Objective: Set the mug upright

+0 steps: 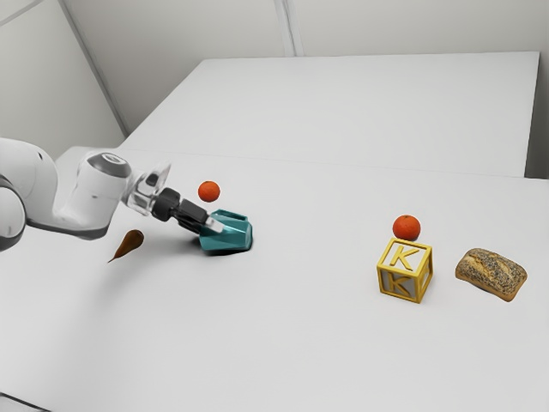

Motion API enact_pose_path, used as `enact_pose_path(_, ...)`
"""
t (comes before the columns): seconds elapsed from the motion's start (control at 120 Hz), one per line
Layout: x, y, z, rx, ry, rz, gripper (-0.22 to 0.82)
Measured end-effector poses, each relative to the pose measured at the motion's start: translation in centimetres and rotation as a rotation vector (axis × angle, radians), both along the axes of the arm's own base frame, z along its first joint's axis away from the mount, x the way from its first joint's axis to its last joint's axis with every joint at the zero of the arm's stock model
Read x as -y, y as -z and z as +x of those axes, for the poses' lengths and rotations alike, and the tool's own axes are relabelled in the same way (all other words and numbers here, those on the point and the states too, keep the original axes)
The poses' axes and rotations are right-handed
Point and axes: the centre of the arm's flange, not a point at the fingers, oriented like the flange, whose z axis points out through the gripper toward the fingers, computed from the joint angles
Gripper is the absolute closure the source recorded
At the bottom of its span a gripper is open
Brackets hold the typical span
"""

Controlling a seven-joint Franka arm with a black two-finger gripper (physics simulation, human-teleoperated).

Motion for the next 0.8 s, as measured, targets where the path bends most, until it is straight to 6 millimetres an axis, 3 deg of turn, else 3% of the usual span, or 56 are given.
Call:
enact_pose_path(0.408,1.1,-1.3,0.2,0.064,0.052,-0.012,0.68)
enact_pose_path(0.65,1.3,-1.4,0.3,0.083,0.069,-0.013,0.76)
enact_pose_path(0.8,1.8,-2.6,0.3,0.107,0.083,0.0,0.77)
